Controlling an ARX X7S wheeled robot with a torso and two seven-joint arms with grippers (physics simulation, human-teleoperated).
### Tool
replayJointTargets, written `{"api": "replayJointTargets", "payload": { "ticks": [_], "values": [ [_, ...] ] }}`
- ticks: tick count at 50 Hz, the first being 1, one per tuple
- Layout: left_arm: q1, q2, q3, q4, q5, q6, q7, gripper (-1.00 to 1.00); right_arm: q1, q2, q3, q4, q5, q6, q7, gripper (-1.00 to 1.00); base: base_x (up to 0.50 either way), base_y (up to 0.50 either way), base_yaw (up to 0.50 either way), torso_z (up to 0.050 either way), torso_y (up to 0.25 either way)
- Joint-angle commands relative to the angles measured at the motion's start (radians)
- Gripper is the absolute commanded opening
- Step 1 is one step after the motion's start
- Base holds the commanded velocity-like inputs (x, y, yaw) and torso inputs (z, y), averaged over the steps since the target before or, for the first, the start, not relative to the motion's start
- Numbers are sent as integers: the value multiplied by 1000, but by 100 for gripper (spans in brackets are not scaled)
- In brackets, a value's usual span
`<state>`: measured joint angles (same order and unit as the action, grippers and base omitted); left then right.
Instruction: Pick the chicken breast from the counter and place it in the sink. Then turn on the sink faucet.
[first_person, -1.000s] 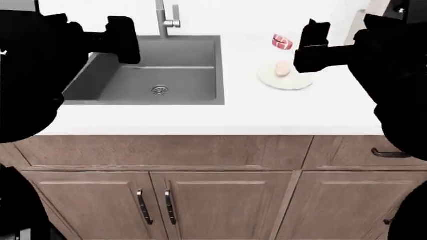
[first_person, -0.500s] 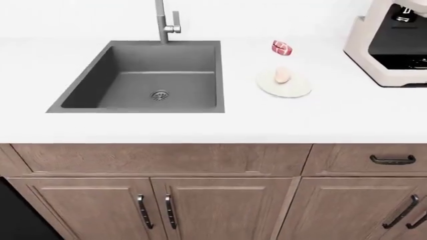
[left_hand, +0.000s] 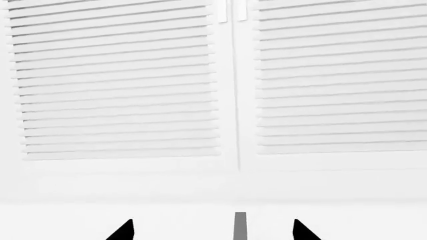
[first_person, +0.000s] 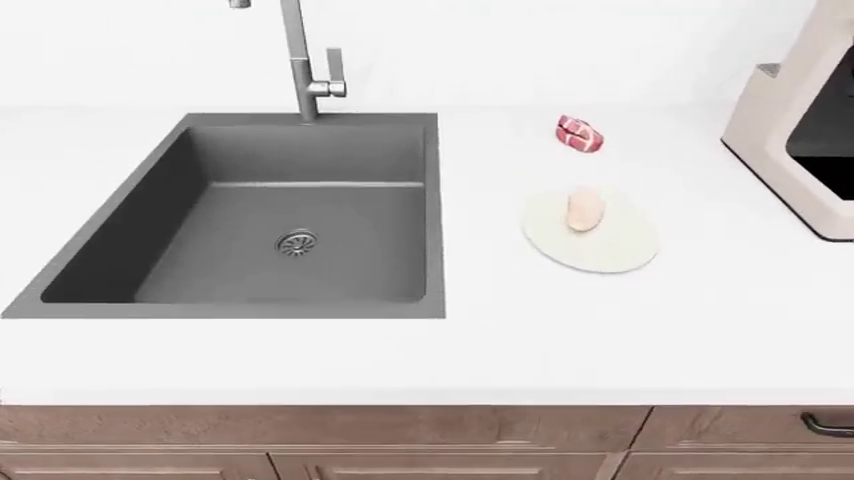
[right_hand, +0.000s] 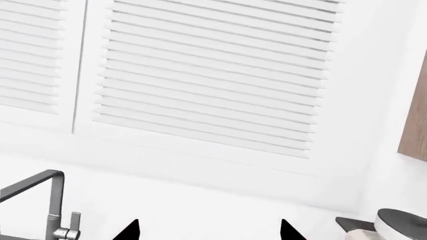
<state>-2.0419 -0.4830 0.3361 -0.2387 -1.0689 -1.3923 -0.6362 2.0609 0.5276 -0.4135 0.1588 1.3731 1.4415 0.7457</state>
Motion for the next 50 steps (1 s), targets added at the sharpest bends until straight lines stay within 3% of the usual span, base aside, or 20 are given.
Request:
{"api": "replayJointTargets", "payload": {
  "ticks": [1,13,18,43,50],
  "values": [
    [-42,-5,25,-29,11,1,13,100,41,-3,-59,55,-52,-27,-53,100,500,-27,0,50,29],
    [-8,-13,0,2,26,90,10,100,40,4,-87,49,-68,-44,-82,100,500,-31,0,50,25],
    [-10,-17,11,-7,26,66,-2,100,42,9,-106,40,-90,-57,-90,100,466,98,0,0,0],
    [-4,-29,36,1,31,79,13,100,35,24,-143,20,-121,-93,-120,100,10,500,0,0,0],
    [-5,-30,39,-5,33,85,17,100,37,29,-136,16,-112,-92,-111,100,0,0,0,0,0]
  ]
}}
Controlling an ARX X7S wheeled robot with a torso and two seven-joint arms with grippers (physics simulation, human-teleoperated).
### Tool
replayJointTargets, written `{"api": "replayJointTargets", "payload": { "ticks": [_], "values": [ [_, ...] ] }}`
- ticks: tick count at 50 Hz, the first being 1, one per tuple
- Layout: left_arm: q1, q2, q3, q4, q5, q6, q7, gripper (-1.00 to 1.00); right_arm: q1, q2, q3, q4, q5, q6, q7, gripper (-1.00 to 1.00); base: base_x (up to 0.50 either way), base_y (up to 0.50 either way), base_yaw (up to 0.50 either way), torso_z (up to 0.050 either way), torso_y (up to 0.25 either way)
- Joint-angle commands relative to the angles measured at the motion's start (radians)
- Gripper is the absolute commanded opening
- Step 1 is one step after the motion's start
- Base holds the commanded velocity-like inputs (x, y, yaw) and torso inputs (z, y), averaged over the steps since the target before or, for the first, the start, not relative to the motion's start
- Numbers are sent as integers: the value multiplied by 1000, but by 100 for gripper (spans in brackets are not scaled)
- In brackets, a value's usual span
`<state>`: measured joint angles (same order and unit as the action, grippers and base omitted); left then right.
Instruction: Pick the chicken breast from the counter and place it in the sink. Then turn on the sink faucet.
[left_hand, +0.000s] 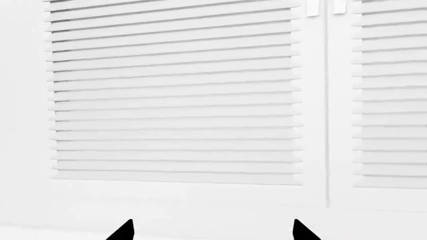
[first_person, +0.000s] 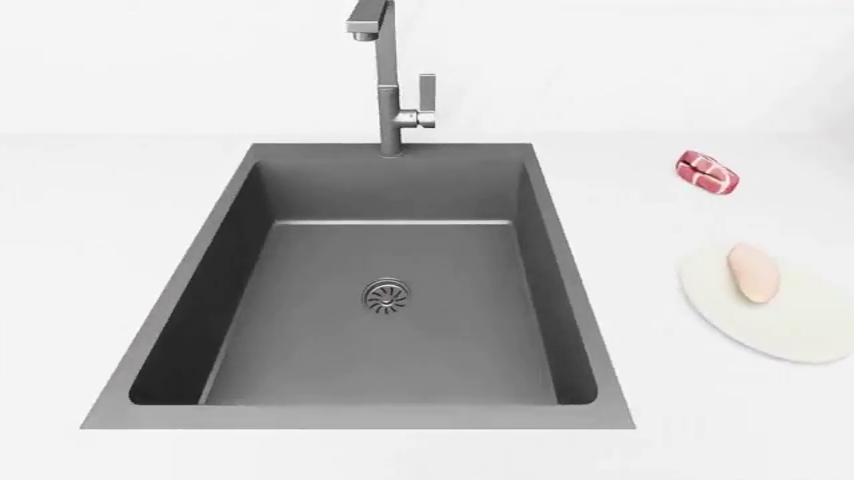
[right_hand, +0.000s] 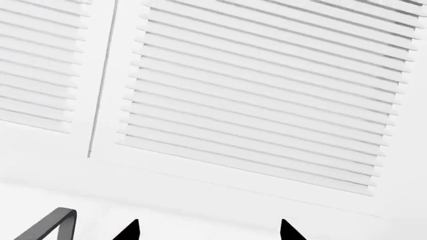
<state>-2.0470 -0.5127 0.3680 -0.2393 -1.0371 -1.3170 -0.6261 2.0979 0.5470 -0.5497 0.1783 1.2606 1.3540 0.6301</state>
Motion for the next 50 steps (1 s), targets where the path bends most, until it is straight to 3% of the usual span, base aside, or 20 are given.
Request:
{"api": "replayJointTargets", "payload": {
  "ticks": [1,31,38,50],
  "values": [
    [1,0,8,-5,2,11,8,100,-3,12,3,-9,0,-11,1,100,121,0,0,0,0],
    [20,-5,6,3,-9,21,-1,100,-13,18,-19,-7,-17,-42,-22,100,500,-60,0,0,1],
    [18,-7,12,-6,-6,28,6,100,-5,17,-28,8,-25,-46,-33,100,0,0,0,0,0],
    [26,-8,11,2,-13,29,0,100,-9,28,-34,-5,-27,-53,-45,100,500,0,0,0,0]
  ]
}}
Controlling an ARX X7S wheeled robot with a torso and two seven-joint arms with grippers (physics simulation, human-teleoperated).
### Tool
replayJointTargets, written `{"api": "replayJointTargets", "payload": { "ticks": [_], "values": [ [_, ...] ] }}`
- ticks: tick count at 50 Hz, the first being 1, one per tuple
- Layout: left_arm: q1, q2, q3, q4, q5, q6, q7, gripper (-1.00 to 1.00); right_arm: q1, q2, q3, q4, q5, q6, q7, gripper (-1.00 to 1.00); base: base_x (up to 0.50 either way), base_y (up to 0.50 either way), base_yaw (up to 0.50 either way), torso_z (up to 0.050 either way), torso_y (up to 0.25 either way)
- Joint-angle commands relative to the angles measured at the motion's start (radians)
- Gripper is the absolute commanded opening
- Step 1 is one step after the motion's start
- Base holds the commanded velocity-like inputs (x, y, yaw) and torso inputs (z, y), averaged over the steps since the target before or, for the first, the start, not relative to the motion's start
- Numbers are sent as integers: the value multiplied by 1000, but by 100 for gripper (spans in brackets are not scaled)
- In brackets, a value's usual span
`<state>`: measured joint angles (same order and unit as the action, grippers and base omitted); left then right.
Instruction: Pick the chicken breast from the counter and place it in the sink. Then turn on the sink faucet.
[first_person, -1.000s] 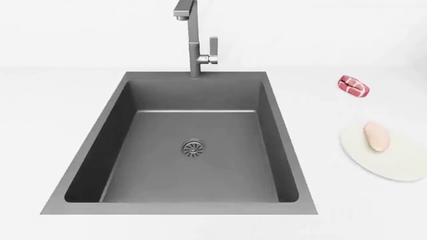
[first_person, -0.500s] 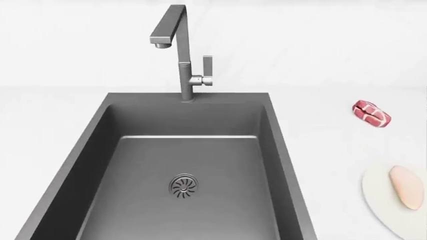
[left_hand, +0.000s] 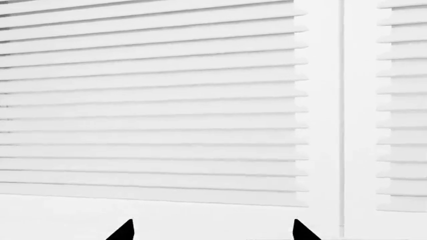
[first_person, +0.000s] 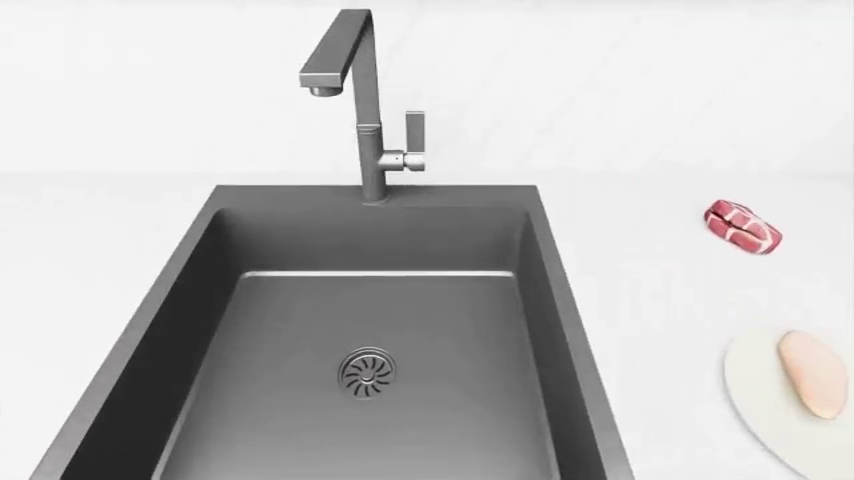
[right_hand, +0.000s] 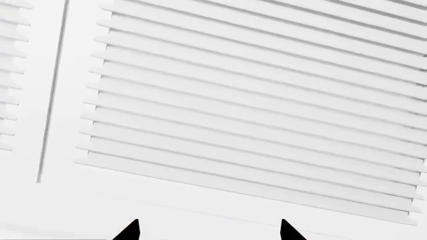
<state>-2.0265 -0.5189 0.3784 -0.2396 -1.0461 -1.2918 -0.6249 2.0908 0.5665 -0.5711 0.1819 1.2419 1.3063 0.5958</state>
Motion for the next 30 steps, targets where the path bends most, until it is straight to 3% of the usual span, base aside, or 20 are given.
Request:
{"api": "replayJointTargets", "payload": {
  "ticks": [1,5,7,9,10,11,12,15,22,30],
  "values": [
    [7,-3,0,3,-3,5,-1,100,-6,13,-14,-23,-13,-13,-15,100,0,0,0,0,0],
    [17,-12,5,4,2,11,2,100,12,37,-29,-53,32,85,19,100,0,0,0,0,0],
    [49,-29,-7,16,-5,17,-3,100,-63,98,88,-91,292,192,252,100,0,0,0,0,0],
    [59,-34,-16,24,-14,12,-12,100,-100,175,94,-120,592,172,519,100,0,0,0,0,0],
    [55,-36,-18,24,-16,7,-16,100,-101,233,75,-197,741,199,560,100,0,0,0,0,0],
    [51,-35,-19,22,-17,6,-17,100,-106,258,70,-229,775,197,577,100,0,0,0,0,0],
    [46,-34,-21,21,-18,5,-17,100,-134,329,46,-282,916,75,717,100,0,0,0,0,0],
    [53,-33,-27,24,-22,9,-23,100,-133,448,-74,-338,1275,-84,854,100,0,0,0,0,0],
    [66,-33,-18,15,-14,22,-17,100,-293,751,-38,-610,1516,-293,827,100,0,0,0,0,0],
    [82,-38,-18,21,-15,27,-21,100,-383,964,-69,-713,1664,-322,766,100,0,0,0,0,0]
  ]
}}
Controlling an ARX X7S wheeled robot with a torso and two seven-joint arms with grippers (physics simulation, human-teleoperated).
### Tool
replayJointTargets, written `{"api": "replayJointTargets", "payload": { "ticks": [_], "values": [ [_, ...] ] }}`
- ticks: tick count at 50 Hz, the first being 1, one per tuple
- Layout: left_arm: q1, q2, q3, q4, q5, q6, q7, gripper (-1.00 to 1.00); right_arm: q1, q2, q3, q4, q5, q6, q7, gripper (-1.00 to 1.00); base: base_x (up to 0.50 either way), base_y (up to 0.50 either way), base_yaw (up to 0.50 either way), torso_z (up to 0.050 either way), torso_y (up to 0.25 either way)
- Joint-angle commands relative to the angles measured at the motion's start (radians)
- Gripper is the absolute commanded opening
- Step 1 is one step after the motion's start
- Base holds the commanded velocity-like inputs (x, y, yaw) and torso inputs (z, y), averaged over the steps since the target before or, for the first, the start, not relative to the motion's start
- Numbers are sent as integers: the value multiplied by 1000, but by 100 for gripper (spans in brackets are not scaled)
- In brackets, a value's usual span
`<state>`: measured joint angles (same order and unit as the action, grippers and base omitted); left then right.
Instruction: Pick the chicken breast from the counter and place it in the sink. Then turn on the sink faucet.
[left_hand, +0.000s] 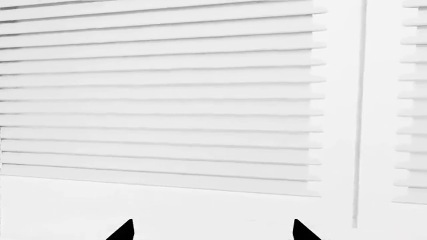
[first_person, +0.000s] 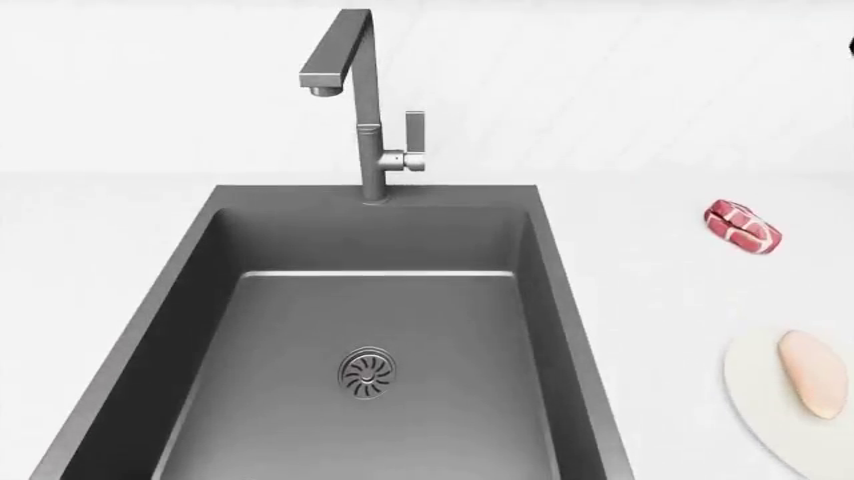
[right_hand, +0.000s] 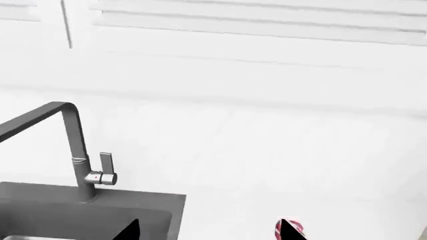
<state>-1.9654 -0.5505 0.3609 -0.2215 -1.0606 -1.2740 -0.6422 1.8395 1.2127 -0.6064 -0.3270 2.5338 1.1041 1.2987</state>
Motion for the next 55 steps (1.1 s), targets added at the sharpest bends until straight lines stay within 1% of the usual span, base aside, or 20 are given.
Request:
{"api": "replayJointTargets", "payload": {
  "ticks": [1,3,5,8,11,12,13,14,15,19,22,25,28,32,37,39,45,49,50,55],
  "values": [
    [24,-6,-3,4,-3,10,-5,100,-147,351,-47,-209,370,-119,38,100,0,0,0,0,0],
    [27,-7,-2,9,-5,8,-7,100,-163,358,-60,-202,367,-109,40,100,0,0,0,0,0],
    [26,-9,-4,9,-6,7,-11,100,-184,358,-79,-181,400,-77,83,100,0,0,0,0,0],
    [40,-13,-3,17,-7,9,-12,100,-209,358,-101,-169,404,-59,58,100,0,0,0,0,0],
    [34,-14,0,8,-3,13,-6,100,-212,358,-101,-133,393,10,80,100,0,0,0,0,0],
    [34,-14,-1,8,-4,13,-7,100,-208,358,-95,-134,361,62,69,100,0,0,0,0,0],
    [35,-14,-1,10,-4,13,-8,100,-210,358,-97,-129,356,20,56,100,0,0,0,0,0],
    [38,-15,-3,12,-7,12,-10,100,-228,358,-114,-123,357,58,99,100,0,0,0,0,0],
    [39,-16,-4,14,-8,11,-11,100,-242,358,-127,-120,361,33,83,100,0,0,0,0,0],
    [40,-16,-4,16,-10,10,-14,100,-265,358,-146,-108,412,22,127,100,0,0,0,0,0],
    [43,-16,1,16,-9,11,-11,100,-310,358,-188,-102,407,56,179,100,0,0,0,0,0],
    [36,-14,4,10,-7,11,-9,100,-326,358,-201,-102,384,51,144,100,0,0,0,0,0],
    [28,-14,6,5,-5,14,-4,100,-348,358,-221,-109,400,71,165,100,0,0,0,0,0],
    [29,-15,7,5,-5,15,-5,100,-374,358,-244,-125,381,67,140,100,0,0,0,0,0],
    [26,-13,8,2,-5,17,-4,100,-390,358,-255,-100,364,77,135,100,0,0,0,0,0],
    [27,-11,11,0,-3,21,-1,100,-366,358,-230,-45,316,90,144,100,0,0,0,0,0],
    [33,-13,12,3,-4,21,-3,100,-338,358,-197,25,331,134,198,100,0,0,0,0,0],
    [36,-17,12,5,-4,25,-2,100,-329,358,-185,70,265,134,176,100,0,0,0,0,0],
    [34,-16,12,3,-4,26,-2,100,-323,358,-177,76,246,123,143,100,0,0,0,0,0],
    [38,-18,19,2,0,30,5,100,-334,358,-184,74,164,107,82,100,0,0,0,0,0]
  ]
}}
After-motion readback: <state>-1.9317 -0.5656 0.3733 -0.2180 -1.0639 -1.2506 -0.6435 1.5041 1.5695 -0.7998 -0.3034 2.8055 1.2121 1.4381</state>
